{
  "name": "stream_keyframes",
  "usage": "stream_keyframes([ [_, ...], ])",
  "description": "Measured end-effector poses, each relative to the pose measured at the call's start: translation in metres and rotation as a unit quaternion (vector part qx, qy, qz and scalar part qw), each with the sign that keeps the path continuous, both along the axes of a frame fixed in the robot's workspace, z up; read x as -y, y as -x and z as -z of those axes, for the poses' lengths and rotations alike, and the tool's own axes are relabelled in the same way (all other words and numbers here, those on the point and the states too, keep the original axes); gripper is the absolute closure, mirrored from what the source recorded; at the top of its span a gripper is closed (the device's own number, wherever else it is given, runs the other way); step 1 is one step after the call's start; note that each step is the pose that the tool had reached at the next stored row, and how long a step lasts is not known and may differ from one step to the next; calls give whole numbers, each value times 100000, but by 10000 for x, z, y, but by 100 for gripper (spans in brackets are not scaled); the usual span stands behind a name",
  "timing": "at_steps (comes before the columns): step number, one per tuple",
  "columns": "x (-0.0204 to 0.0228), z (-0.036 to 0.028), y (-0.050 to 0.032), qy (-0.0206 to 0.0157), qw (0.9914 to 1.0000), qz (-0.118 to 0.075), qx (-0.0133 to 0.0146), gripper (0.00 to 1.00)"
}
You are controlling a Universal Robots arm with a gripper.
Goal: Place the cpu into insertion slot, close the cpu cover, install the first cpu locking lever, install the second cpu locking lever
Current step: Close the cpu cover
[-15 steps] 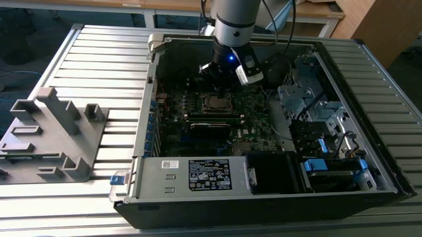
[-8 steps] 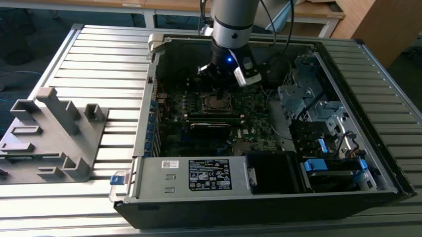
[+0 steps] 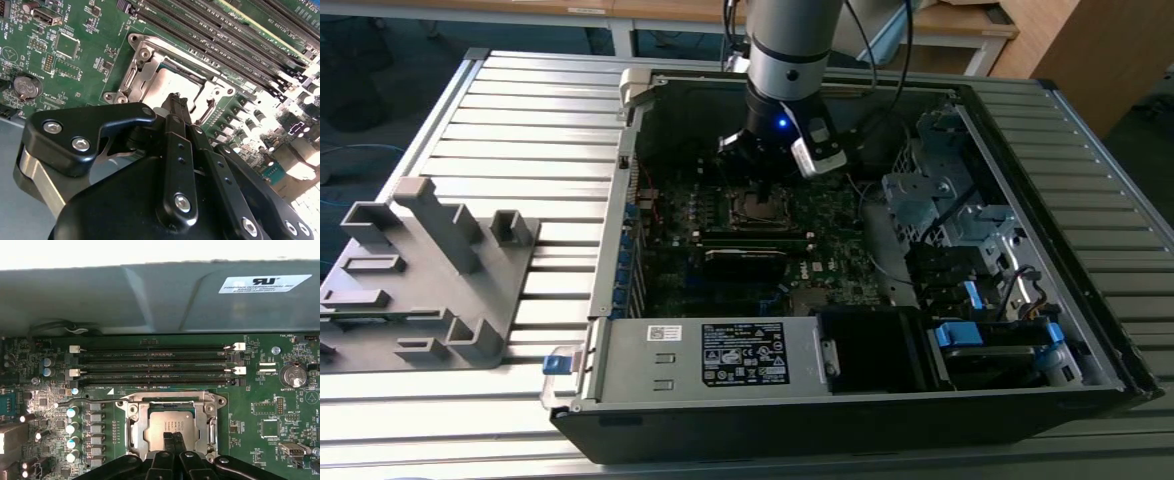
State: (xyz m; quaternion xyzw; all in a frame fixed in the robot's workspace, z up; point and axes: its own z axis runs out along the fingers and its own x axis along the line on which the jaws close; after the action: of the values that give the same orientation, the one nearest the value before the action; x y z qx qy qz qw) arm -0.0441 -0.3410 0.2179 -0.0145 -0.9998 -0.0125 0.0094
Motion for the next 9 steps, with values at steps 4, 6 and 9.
stream_keyframes([
  [4,0,3,10,-13,100000,13,6,90],
  [6,0,8,18,-9,100000,11,5,90],
  [9,0,15,23,-6,100000,2,2,90],
])
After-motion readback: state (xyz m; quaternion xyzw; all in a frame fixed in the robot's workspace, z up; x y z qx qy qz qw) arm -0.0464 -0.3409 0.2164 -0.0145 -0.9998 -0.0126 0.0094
